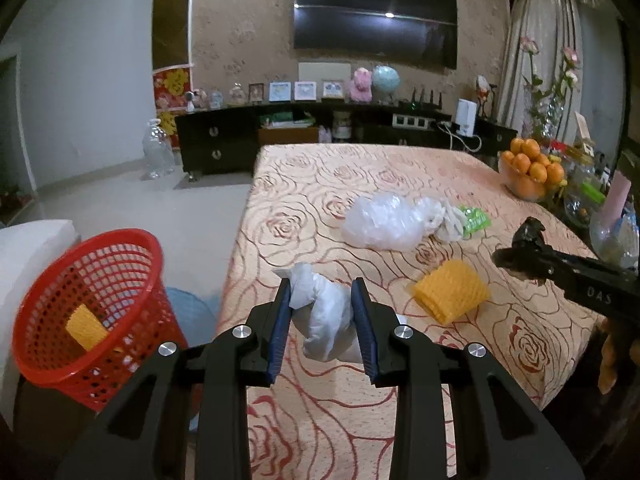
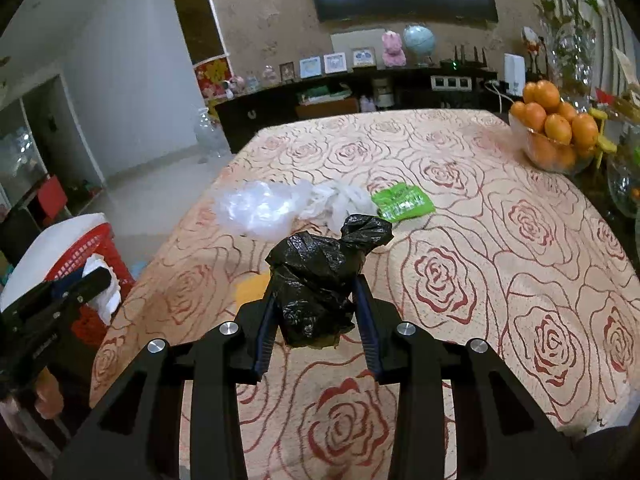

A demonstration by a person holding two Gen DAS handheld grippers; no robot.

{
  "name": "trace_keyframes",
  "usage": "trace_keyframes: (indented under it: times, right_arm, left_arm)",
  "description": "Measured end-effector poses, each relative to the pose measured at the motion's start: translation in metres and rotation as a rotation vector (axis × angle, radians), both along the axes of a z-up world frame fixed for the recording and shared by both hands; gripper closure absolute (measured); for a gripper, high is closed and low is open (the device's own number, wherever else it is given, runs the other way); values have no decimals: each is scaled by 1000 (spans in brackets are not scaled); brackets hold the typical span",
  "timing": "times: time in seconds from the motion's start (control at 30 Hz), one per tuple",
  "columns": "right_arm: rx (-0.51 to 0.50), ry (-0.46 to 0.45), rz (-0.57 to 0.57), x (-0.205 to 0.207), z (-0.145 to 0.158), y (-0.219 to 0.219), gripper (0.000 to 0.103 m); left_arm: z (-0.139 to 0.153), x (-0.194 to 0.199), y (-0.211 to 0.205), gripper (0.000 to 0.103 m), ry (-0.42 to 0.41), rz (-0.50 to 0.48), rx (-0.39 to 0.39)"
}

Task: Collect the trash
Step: 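Carry both items to the red wastebasket and open the left gripper to drop the tissue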

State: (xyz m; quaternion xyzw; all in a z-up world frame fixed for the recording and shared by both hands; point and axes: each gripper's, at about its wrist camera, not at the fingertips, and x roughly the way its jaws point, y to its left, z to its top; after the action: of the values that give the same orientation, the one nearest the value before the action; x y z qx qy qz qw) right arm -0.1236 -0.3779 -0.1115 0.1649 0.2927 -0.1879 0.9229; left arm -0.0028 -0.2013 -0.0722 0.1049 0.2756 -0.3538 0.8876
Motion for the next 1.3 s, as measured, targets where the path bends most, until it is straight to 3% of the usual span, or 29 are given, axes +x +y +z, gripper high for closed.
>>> trace_keyframes:
  times: [0.93, 1.3]
  right_arm:
    - [-62, -12, 148, 27, 30, 84, 67]
    - [-84, -24, 203, 58, 47, 109, 67]
  left_arm:
    - [39, 27, 73, 74, -80, 170, -33]
    - [54, 70, 108, 74, -131, 259, 22]
